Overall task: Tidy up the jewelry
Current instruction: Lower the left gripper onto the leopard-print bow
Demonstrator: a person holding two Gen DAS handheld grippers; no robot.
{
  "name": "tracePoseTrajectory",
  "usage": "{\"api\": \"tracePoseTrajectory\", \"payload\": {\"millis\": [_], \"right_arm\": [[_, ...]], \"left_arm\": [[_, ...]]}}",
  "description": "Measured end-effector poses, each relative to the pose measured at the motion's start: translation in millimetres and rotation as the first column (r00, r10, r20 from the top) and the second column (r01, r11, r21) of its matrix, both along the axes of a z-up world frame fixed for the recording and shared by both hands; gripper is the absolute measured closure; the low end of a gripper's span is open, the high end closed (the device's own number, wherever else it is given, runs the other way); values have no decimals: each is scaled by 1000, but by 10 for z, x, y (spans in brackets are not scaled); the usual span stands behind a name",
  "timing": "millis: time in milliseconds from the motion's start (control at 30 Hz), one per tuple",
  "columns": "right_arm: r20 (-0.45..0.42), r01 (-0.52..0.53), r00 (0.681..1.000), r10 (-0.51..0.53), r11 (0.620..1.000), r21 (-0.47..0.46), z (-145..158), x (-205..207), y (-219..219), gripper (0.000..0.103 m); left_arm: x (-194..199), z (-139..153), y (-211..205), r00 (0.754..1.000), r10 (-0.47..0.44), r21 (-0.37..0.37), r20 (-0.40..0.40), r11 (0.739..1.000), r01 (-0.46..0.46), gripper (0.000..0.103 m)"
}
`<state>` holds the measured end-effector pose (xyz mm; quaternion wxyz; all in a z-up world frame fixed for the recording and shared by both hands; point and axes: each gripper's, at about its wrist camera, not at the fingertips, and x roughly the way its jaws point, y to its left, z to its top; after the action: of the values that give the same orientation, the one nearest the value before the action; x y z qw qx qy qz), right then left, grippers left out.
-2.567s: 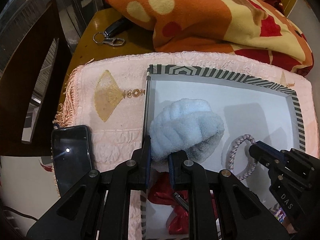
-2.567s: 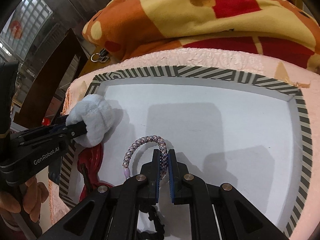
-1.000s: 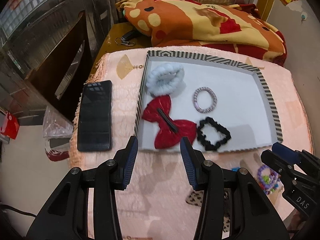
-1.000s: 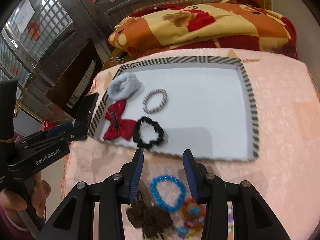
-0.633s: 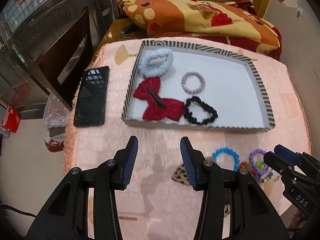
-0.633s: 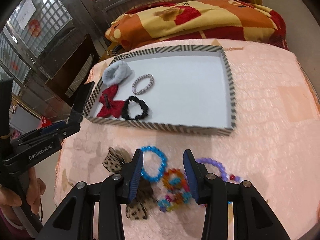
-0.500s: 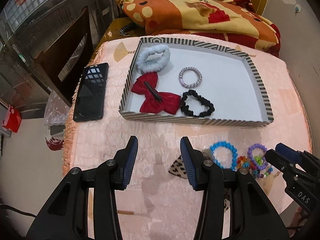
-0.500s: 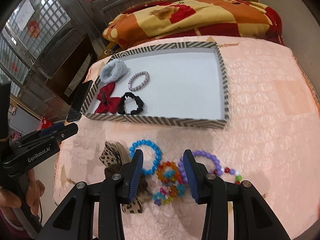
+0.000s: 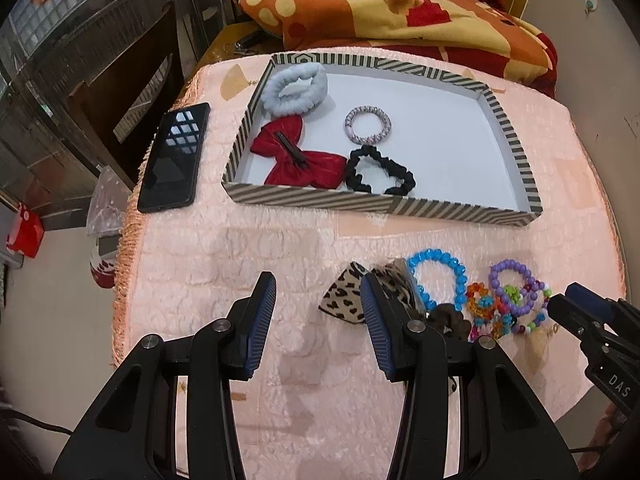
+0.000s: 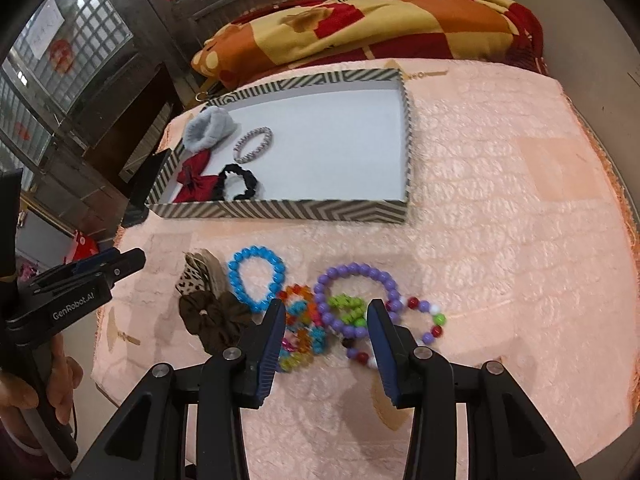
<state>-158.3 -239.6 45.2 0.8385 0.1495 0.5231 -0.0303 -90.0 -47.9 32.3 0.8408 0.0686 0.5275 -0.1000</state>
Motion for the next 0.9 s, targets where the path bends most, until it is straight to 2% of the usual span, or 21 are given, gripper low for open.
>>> {"api": "tracePoseTrajectory", "payload": {"millis": [333, 533, 800, 900], "right_arm": [[-15, 21, 1000, -21, 1000, 15, -96, -162, -135, 60], [-23, 5, 1000, -4, 1000, 10, -136, -195, -135, 55], [-36, 20, 999, -20, 1000, -18, -160, -183, -245, 53], [-14, 13, 1000, -14, 997, -70, -133, -120, -273, 53]], "left_arm": [[26, -108, 316, 993, 52, -99, -107, 993, -63, 59], [34, -193, 457, 982, 89, -161, -169, 980, -117, 52], [-23, -164, 241, 974, 39, -276, -222, 956, -101, 35], [-57, -199, 69, 970, 5, -284, -243, 956, -76, 35]]}}
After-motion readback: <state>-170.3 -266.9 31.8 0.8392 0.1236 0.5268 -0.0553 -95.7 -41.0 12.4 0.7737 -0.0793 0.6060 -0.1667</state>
